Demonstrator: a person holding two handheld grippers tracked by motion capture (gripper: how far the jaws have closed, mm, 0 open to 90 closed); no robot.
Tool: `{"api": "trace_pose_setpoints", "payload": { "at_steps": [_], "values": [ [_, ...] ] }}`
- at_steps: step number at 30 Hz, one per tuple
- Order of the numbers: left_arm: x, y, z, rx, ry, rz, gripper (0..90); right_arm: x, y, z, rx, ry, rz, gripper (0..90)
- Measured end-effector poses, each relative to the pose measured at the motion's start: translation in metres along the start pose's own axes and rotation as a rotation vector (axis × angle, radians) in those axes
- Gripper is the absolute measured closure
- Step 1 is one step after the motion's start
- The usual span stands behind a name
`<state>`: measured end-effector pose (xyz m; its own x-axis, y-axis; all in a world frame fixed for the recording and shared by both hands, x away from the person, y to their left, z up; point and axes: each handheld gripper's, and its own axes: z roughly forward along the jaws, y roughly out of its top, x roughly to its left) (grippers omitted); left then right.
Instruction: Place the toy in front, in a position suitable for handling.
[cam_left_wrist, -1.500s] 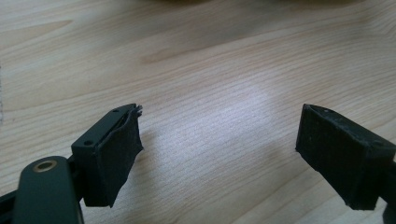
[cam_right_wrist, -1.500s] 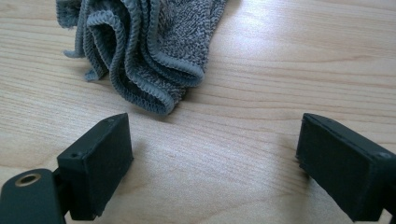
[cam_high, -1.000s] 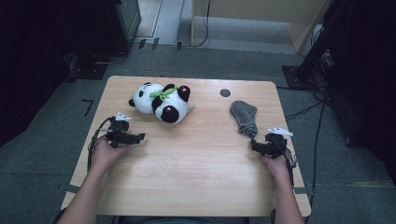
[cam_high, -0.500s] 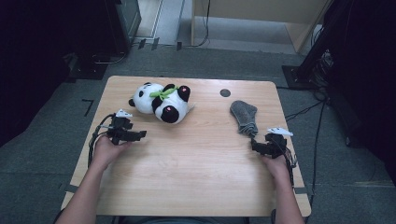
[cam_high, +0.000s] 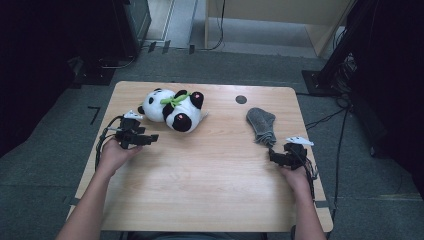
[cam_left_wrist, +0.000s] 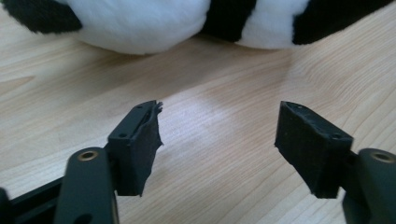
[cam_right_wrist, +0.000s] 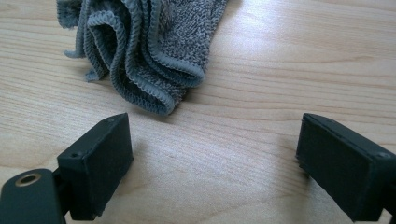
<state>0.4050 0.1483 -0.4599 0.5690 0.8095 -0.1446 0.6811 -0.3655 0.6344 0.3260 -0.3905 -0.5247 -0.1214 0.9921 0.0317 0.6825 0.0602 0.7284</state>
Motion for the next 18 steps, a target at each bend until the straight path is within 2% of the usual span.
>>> {"api": "trace_pose_setpoints", "payload": {
  "at_steps": [3,15,18],
  "values": [
    [-0.002,0.008,-0.004,-0.018,-0.004,0.023,33.8,0.000,0.000,0.000,0.001,0.001,0.000,10.7],
    [-0.009,0.042,-0.005,0.001,0.019,0.077,36.6,0.000,0.000,0.000,0.001,0.005,-0.004,10.7],
    [-0.009,0.050,-0.006,-0.004,0.006,0.079,36.6,0.000,0.000,0.000,0.001,0.006,-0.005,10.7]
  ]
}}
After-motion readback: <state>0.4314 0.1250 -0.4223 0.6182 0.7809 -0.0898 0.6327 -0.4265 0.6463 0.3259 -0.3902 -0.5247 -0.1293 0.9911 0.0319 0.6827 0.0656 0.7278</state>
